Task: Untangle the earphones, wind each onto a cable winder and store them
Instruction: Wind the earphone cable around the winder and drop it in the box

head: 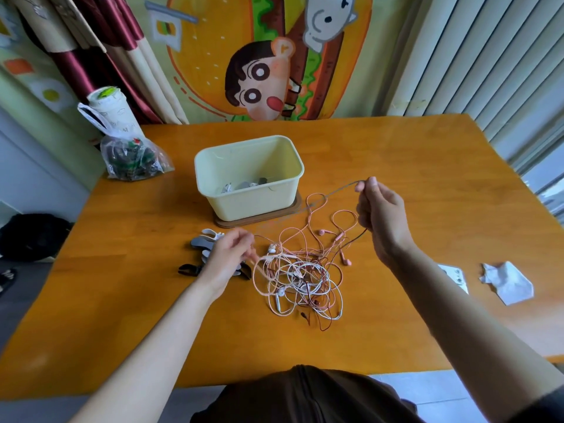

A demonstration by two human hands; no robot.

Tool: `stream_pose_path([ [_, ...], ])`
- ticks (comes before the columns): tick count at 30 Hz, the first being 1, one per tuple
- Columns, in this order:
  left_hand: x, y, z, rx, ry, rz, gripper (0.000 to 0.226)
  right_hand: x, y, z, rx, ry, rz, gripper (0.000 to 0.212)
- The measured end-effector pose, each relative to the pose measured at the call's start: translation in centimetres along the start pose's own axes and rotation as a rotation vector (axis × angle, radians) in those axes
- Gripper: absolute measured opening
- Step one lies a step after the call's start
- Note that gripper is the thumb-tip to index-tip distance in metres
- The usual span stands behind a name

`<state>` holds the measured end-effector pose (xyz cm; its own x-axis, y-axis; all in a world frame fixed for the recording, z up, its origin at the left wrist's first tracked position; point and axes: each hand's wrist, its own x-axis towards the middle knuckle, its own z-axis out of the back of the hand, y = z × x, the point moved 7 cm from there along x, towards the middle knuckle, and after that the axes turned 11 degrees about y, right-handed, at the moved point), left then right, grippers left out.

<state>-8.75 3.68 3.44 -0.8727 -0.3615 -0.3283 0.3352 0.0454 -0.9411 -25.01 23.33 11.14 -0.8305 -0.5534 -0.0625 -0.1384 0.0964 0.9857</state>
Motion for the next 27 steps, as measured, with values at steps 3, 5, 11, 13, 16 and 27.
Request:
stream_pose_path([
  [3, -0.7, -5.7, 0.2, -0.063, -0.073, -0.209, 0.017, 0.1, 0.1, -0.3, -0.194, 0.034, -0.023, 0.034],
  [5, -1.4, -9.9, -0.6, -0.049, -0.032, -0.352, 0.017, -0.2, 0.2, -2.3, -0.338, 0.183, -0.048, 0.03],
  [11, -2.7, -15.3, -3.7, 0.021, 0.073, -0.526, 0.012, -2.6, 1.6, -9.5, -0.447, 0.655, 0.068, 0.008],
  [13, -2.4, -14.4, -3.6, 0.022, 0.067, -0.491, 0.014, -2.9, 1.2, -10.3, -0.503, 0.694, 0.072, 0.009],
  [16, -2.1, -12.6, -3.3, -0.028, 0.055, -0.416, 0.012, -3.2, 0.5, -10.5, -0.551, 0.698, 0.04, 0.018],
  [27, -0.8, -9.2, -1.7, -0.061, -0.058, -0.305, 0.01, -1.2, -1.7, -6.4, -0.459, 0.249, -0.127, 0.022],
])
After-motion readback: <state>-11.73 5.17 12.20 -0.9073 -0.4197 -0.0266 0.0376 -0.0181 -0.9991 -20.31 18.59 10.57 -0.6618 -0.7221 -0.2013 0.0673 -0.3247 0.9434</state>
